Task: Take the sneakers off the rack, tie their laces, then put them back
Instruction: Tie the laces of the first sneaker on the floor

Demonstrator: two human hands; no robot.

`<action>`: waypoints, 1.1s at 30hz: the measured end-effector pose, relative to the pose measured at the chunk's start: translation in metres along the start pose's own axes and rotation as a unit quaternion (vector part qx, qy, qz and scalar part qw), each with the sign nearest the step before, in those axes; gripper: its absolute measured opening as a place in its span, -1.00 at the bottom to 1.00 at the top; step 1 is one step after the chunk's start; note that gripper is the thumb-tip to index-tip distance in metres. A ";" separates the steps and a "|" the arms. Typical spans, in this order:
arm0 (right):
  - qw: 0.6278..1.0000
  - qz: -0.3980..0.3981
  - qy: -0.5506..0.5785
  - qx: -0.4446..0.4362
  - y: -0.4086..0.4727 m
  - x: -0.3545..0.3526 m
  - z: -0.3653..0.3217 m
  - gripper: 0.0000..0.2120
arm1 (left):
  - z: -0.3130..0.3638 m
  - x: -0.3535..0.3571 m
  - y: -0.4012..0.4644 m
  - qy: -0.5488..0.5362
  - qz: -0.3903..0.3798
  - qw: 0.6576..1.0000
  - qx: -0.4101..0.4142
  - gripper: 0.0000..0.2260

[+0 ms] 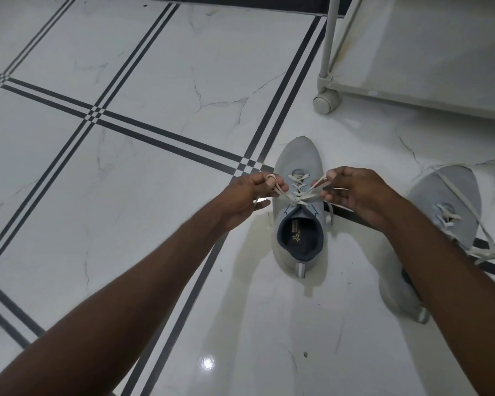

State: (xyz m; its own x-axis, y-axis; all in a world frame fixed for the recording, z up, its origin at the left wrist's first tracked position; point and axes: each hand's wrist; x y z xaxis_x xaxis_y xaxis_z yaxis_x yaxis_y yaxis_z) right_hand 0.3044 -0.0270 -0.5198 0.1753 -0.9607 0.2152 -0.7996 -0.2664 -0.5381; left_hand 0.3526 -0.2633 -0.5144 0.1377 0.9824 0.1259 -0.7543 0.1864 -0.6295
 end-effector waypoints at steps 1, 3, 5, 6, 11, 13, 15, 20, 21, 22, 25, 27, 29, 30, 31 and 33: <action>0.999 -0.010 0.040 0.014 0.002 0.001 0.000 -0.83 | 0.001 0.000 0.000 -0.011 -0.007 1.000 0.001 -0.84; 0.987 -0.037 0.146 0.051 0.008 0.005 0.004 -0.80 | 0.001 0.001 0.000 -0.039 -0.037 0.999 -0.007 -0.81; 0.966 -0.033 0.236 0.099 0.013 0.007 0.009 -0.81 | -0.001 0.004 0.000 -0.076 -0.072 0.994 -0.023 -0.78; 0.960 -0.022 0.252 0.121 0.016 0.009 0.012 -0.81 | -0.002 0.005 0.000 -0.082 -0.080 0.993 -0.027 -0.78; 0.967 0.040 0.207 0.145 0.025 0.014 0.025 -0.76 | -0.015 0.005 0.003 -0.025 -0.022 0.999 -0.022 -0.80; 0.979 0.053 0.152 0.128 0.025 0.016 0.027 -0.78 | -0.020 0.005 0.003 -0.006 -0.003 1.000 -0.020 -0.81; 0.994 0.061 0.042 0.085 0.021 0.018 0.024 -0.82 | -0.018 0.004 0.001 0.050 0.021 0.999 -0.008 -0.81; 0.988 -0.032 -0.143 -0.037 0.009 0.013 0.010 -0.83 | -0.009 0.003 -0.004 0.190 0.106 0.970 0.110 -0.91; 0.980 -0.042 -0.185 -0.064 0.007 0.012 0.007 -0.85 | -0.009 0.005 -0.006 0.210 0.126 0.961 0.129 -0.93; 0.966 -0.044 -0.236 -0.092 0.007 0.011 0.003 -0.89 | -0.008 0.010 -0.007 0.226 0.147 0.953 0.141 -0.95; 0.897 -0.035 -0.410 -0.158 0.011 0.015 -0.007 -0.88 | -0.008 0.020 -0.010 0.225 0.214 0.938 0.156 -0.96; 0.836 -0.046 -0.510 -0.195 0.015 0.019 -0.010 -0.83 | -0.006 0.022 -0.010 0.250 0.265 0.911 0.192 -0.95; 0.774 -0.056 -0.588 -0.228 0.017 0.024 -0.010 -0.81 | -0.005 0.019 -0.009 0.401 0.331 0.817 0.250 -0.95; 0.749 -0.062 -0.614 -0.241 0.016 0.025 -0.010 -0.81 | -0.005 0.016 -0.010 0.480 0.350 0.758 0.270 -0.95; 0.730 -0.070 -0.632 -0.249 0.015 0.026 -0.010 -0.82 | -0.007 0.013 -0.011 0.534 0.354 0.712 0.286 -0.95; 0.709 -0.084 -0.652 -0.254 0.012 0.026 -0.011 -0.85 | -0.015 0.006 -0.015 0.579 0.326 0.688 0.293 -0.91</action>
State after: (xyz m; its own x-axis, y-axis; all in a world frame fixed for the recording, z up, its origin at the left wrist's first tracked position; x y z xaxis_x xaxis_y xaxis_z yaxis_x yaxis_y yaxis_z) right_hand 0.2929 -0.0541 -0.5120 0.4103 -0.2617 -0.8736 -0.7499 -0.6419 -0.1599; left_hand 0.3746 -0.2602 -0.5161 -0.1899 0.2664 -0.9450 -0.9804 0.0001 0.1970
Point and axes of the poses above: each hand's wrist, its own y-axis towards the middle knuckle, its own x-axis out of the palm, z = x × y, and after that the axes turned 5 degrees about -x, right-handed
